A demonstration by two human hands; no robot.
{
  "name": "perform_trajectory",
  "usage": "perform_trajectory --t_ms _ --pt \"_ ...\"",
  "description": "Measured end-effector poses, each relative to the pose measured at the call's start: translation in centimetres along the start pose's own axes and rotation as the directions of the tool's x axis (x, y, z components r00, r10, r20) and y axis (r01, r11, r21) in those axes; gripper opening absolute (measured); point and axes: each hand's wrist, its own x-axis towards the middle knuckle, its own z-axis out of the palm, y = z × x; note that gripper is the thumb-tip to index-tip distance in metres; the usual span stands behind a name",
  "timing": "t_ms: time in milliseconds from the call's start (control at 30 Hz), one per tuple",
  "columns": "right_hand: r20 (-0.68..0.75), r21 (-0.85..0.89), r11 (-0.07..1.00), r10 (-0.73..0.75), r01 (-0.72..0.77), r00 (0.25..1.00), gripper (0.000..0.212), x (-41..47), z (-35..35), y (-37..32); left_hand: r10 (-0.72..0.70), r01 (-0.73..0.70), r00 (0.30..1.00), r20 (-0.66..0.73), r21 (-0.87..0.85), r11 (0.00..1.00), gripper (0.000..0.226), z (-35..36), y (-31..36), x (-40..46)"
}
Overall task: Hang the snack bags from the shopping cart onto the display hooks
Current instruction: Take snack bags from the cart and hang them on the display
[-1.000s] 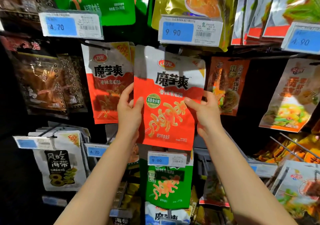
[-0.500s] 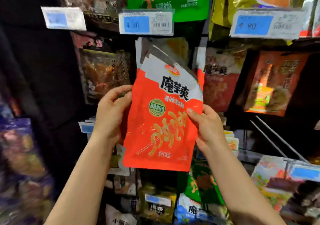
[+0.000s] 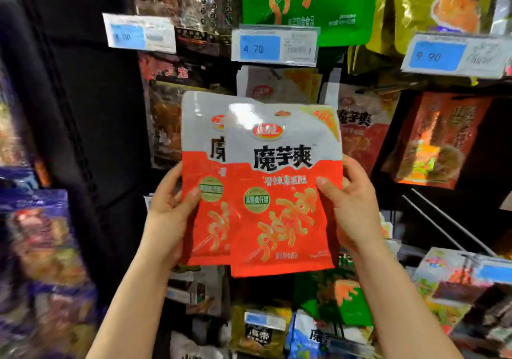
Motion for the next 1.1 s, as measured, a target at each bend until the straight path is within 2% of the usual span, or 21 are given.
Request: perform_trajectory --t_ms 167,300,500,600,700,800,867,933,1033,1100 --pt "0.064 0.047 0.998 -0.04 0.037 0.997 0.037 2.3 2.1 -1.9 0.002 -0.002 0.999 -0.036 0.002 1.0 0.05 -3.4 1.5 0.0" --pt "0.006 0.09 0.996 0.009 -0.009 1.0 0.032 3.9 3.8 -3.0 0.014 -0.015 0.999 -0.032 -0.01 1.0 0.044 -4.1 1.6 -0.2" --pt "-0.019 -0.025 0.996 0.083 -0.084 0.996 0.028 4.8 3.5 -3.3 0.019 -0.02 0.999 -0.05 -0.022 1.0 0.057 -4.9 1.6 -0.2" --pt "-0.08 -0.049 0.995 0.079 -0.083 0.994 0.031 5.8 3.8 -3.0 0.045 -0.045 0.995 -0.089 -0.001 0.999 0.053 -5.5 1.5 -0.4" --pt "-0.151 -0.094 0.992 0.072 -0.087 0.986 0.032 8.4 4.9 -1.6 0.094 -0.089 0.98 -0.174 0.037 0.995 0.037 -7.1 1.4 -0.5" --pt "-0.249 -0.105 0.982 0.129 -0.16 0.96 0.033 11.4 5.8 0.6 0.147 -0.131 0.95 -0.274 0.076 0.988 0.043 -9.2 2.1 -0.4" --pt "-0.315 -0.07 0.978 0.165 -0.196 0.934 0.03 12.8 6.1 2.2 0.166 -0.146 0.942 -0.293 0.089 0.985 0.045 -10.1 2.7 -0.3" --pt "-0.352 -0.146 0.976 0.103 -0.163 0.93 0.027 13.5 6.0 3.3 0.174 -0.152 0.945 -0.276 0.097 0.984 0.047 -10.3 2.9 -0.3" --pt "-0.384 -0.392 0.909 -0.02 -0.144 0.923 0.034 13.6 5.4 3.8 0.157 -0.142 0.963 -0.22 0.081 0.987 0.048 -9.4 2.6 -0.5" --pt "-0.397 -0.423 0.891 -0.017 -0.166 0.918 0.035 13.1 5.0 3.8 0.124 -0.118 0.975 -0.183 0.043 0.992 0.046 -8.5 2.3 -0.4"
